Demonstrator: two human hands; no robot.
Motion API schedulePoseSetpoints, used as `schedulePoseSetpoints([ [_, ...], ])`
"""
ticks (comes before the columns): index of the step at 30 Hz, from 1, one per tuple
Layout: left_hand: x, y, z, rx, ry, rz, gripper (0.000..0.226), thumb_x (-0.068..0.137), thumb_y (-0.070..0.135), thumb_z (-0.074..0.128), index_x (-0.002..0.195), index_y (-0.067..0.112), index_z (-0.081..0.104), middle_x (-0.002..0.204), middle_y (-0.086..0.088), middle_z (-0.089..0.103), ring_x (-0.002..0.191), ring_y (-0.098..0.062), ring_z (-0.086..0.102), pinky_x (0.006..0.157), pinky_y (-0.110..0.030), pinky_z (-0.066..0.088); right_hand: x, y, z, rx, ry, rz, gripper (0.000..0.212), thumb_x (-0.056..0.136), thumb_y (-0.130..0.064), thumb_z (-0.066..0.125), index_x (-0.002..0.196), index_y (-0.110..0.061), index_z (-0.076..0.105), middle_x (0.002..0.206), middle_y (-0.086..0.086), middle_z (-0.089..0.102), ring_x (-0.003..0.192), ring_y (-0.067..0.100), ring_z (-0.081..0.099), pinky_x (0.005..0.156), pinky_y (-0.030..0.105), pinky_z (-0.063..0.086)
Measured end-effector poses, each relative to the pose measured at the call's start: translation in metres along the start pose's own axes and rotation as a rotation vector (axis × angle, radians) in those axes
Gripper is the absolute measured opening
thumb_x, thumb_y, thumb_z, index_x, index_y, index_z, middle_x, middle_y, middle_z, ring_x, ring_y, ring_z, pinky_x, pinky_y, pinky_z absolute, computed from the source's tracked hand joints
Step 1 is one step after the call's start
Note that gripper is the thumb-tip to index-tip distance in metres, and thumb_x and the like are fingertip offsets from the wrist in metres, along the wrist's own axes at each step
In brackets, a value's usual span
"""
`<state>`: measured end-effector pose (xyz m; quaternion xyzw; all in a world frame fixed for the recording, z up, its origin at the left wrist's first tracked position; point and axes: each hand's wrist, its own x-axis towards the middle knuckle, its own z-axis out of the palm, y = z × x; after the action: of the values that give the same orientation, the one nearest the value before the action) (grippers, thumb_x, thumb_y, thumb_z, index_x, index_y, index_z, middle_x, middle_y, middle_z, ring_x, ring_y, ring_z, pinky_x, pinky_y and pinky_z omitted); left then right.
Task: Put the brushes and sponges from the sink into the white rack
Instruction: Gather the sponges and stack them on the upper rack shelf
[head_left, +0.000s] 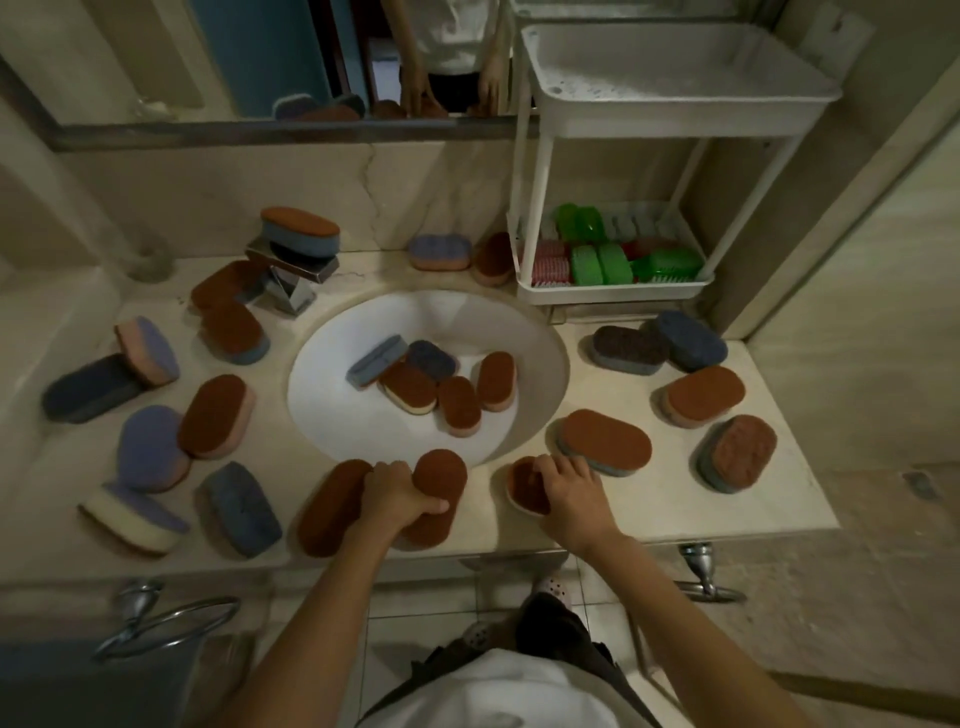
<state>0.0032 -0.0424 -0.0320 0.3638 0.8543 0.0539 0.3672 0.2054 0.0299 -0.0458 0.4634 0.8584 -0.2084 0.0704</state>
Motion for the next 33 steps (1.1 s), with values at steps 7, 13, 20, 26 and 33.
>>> schedulePoseSetpoints([
  [7, -0.013, 0.020, -0.009, -0.176, 0.011, 0.018, 0.070, 0.086, 0.029, 0.062, 0.139, 0.003, 0.023, 0.136, -0.019, 0.043, 0.126, -0.033, 0.046, 0.099, -0.037, 0.044, -0.007, -0.011, 0.005, 0.202, 0.230, 0.121, 0.061, 0.080, -0.035, 0.068, 0.129, -0.015, 0.037, 0.128, 0.007, 0.042, 0.117, 0.025, 0.044, 0.096, 0.034, 0.041],
  [13, -0.019, 0.072, -0.069, -0.559, 0.200, 0.185, 0.051, 0.087, 0.027, 0.063, 0.127, 0.008, 0.039, 0.112, -0.003, 0.054, 0.112, -0.027, 0.054, 0.085, -0.031, 0.041, 0.006, -0.029, -0.063, 0.399, 0.510, 0.052, 0.039, 0.078, -0.030, 0.070, 0.094, -0.010, 0.041, 0.095, 0.001, 0.038, 0.078, 0.020, 0.044, 0.062, 0.027, 0.034],
  [20, -0.029, 0.171, -0.160, -0.724, 0.361, 0.470, 0.049, 0.088, 0.027, 0.061, 0.130, 0.009, 0.043, 0.125, -0.009, 0.058, 0.103, -0.020, 0.058, 0.078, -0.029, 0.045, 0.045, -0.036, -0.185, 0.412, 0.822, -0.047, 0.036, 0.079, -0.029, 0.070, 0.084, -0.016, 0.037, 0.090, 0.000, 0.037, 0.071, 0.016, 0.038, 0.054, 0.018, 0.027],
  [26, -0.025, 0.253, -0.221, -0.786, 0.458, 0.639, 0.048, 0.089, 0.032, 0.058, 0.130, 0.011, 0.045, 0.128, -0.007, 0.057, 0.112, -0.024, 0.058, 0.092, -0.037, 0.050, 0.075, -0.033, -0.285, 0.486, 1.047, -0.116, 0.033, 0.079, -0.032, 0.070, 0.088, -0.011, 0.045, 0.088, 0.001, 0.044, 0.071, 0.013, 0.042, 0.056, 0.014, 0.031],
  [33, 0.016, 0.342, -0.266, -0.569, 0.462, 0.612, 0.056, 0.097, 0.030, 0.043, 0.143, 0.006, 0.024, 0.144, -0.014, 0.041, 0.129, -0.030, 0.044, 0.101, -0.038, 0.040, 0.130, 0.000, -0.377, 0.626, 0.918, 0.044, 0.035, 0.082, -0.039, 0.065, 0.095, -0.013, 0.045, 0.095, 0.003, 0.052, 0.082, 0.017, 0.048, 0.063, 0.025, 0.035],
])
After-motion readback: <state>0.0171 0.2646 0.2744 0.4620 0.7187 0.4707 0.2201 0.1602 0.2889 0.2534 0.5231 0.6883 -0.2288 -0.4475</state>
